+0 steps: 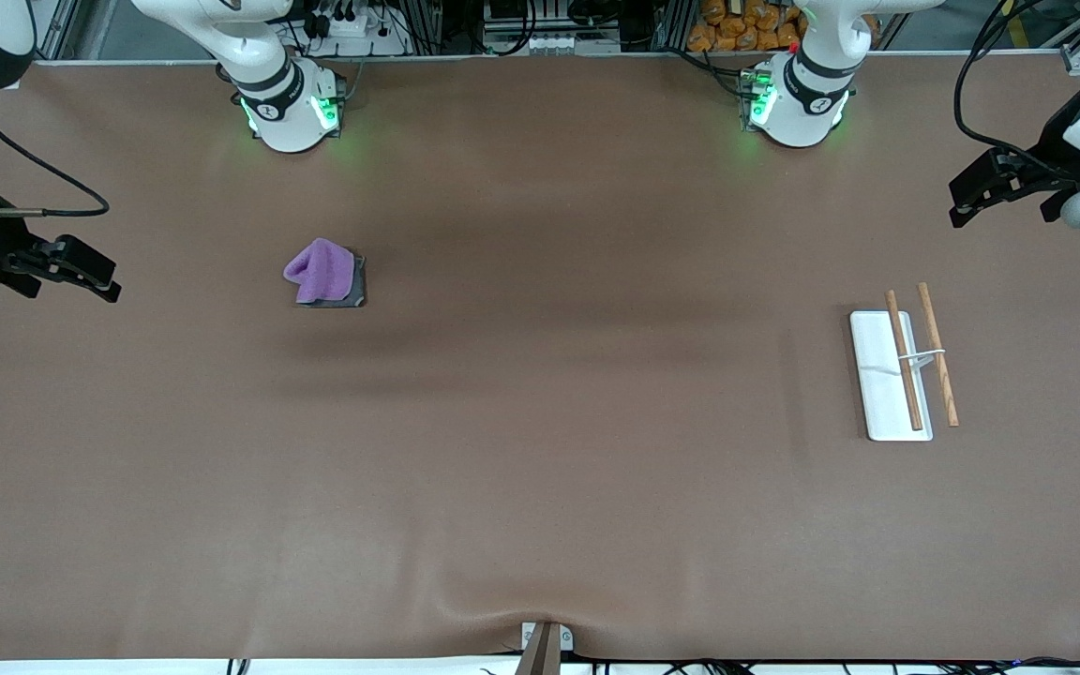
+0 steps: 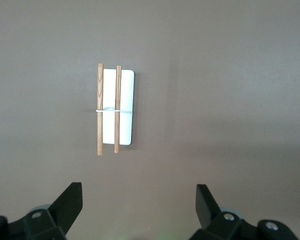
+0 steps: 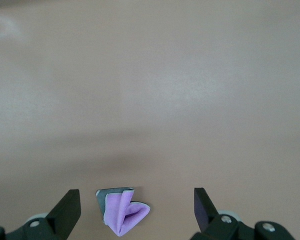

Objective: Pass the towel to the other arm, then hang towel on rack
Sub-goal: 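Move the right gripper toward the purple towel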

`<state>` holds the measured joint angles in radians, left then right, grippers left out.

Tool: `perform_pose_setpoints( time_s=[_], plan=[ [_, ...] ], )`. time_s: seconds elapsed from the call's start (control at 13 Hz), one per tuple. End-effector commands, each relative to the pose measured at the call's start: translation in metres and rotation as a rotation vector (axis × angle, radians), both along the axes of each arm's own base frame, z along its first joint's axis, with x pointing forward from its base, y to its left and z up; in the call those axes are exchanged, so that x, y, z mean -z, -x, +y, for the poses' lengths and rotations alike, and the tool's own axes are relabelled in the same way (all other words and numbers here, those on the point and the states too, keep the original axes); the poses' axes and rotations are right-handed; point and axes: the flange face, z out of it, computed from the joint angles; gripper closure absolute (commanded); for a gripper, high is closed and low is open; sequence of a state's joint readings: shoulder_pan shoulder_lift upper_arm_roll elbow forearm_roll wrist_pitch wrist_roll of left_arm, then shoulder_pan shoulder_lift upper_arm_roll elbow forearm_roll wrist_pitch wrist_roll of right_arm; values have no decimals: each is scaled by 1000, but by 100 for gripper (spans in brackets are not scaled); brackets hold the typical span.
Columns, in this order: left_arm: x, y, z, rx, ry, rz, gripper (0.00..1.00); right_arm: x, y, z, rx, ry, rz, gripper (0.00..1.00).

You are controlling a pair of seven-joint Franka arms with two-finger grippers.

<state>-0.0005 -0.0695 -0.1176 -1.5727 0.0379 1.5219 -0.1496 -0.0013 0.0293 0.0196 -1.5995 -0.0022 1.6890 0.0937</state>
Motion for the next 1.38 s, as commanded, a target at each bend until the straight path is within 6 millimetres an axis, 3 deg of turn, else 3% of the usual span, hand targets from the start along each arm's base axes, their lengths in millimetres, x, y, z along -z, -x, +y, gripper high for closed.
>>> perform_pose_setpoints(
  time_s=[0.0, 0.77, 1.08, 1.23, 1.31],
  plan=[
    [-7, 8, -2, 21, 14, 3, 0, -4, -2, 2, 10, 14, 1, 0],
    [3, 2, 7, 41, 14, 24, 0, -3, -2, 3, 7, 14, 4, 0],
    [3, 2, 5, 44, 13, 24, 0, 40, -13, 16, -27, 17, 121, 0],
    [1, 3, 5, 44, 14, 19, 0, 52, -15, 41, -70, 21, 151, 0],
    [1, 3, 5, 44, 14, 21, 0, 68, -14, 52, -86, 23, 209, 0]
  ],
)
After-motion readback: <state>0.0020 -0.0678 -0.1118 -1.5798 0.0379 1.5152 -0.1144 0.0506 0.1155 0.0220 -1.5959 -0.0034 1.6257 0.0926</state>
